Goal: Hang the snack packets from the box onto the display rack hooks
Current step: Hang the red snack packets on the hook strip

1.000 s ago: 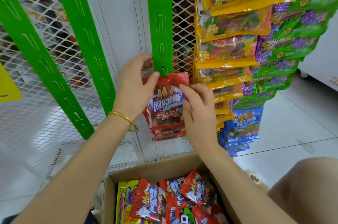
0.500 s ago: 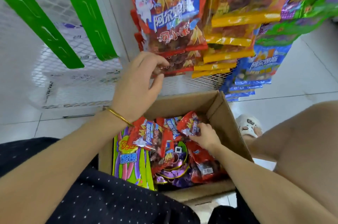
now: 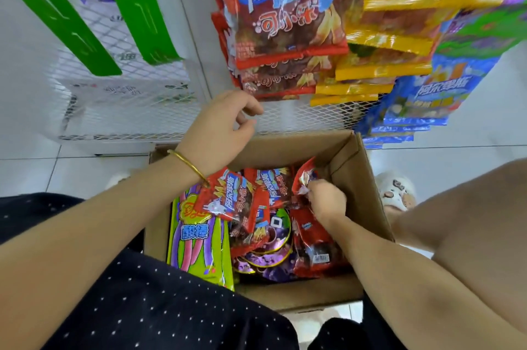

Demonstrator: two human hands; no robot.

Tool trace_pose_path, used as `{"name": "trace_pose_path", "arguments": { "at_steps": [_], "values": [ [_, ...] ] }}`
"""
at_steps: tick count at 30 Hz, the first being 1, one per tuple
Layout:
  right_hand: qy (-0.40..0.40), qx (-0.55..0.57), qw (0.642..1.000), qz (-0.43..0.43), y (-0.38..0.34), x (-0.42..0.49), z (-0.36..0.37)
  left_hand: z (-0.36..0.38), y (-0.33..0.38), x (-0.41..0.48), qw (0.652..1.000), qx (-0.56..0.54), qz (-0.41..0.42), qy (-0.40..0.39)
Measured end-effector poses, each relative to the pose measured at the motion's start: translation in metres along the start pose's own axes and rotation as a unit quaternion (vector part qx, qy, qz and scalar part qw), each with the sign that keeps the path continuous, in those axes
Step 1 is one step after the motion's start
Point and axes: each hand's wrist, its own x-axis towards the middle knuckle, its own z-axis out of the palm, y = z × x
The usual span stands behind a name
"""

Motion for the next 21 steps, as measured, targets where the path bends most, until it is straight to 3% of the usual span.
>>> {"name": "trace_pose_path", "arguments": {
  "at_steps": [3,5,7,11,14,16,18,21],
  "values": [
    [0.016,0.105,0.994,0.001,-0.002,-0.004,-0.028,0.013,0.004,0.001,0.991,0.004,-0.078,-0.112],
    [0.001,0.160,0.986,-0.052,-0.015,-0.011,-0.050,0.024,0.008,-0.003,0.964,-0.030,-0.165,-0.207],
    [0.002,0.181,0.976,-0.120,-0.033,-0.021,-0.074,0.035,0.014,-0.008,0.941,-0.079,-0.209,-0.252],
    [0.075,0.178,0.958,-0.213,-0.055,-0.043,-0.108,0.044,0.025,-0.009,0.969,-0.012,-0.137,-0.206],
    [0.073,0.221,0.944,-0.234,-0.056,-0.056,-0.120,0.036,0.029,-0.006,0.979,0.044,-0.128,-0.149],
    [0.075,0.269,0.938,-0.203,-0.052,-0.058,-0.127,0.028,0.030,-0.003,0.981,0.039,-0.112,-0.155],
    [0.138,0.303,0.930,-0.152,-0.045,-0.055,-0.135,0.017,0.031,-0.003,0.979,0.017,-0.100,-0.175],
    [0.120,0.455,0.877,-0.100,-0.044,-0.058,-0.151,0.001,0.036,-0.006,0.977,-0.023,-0.068,-0.203]
  ]
}}
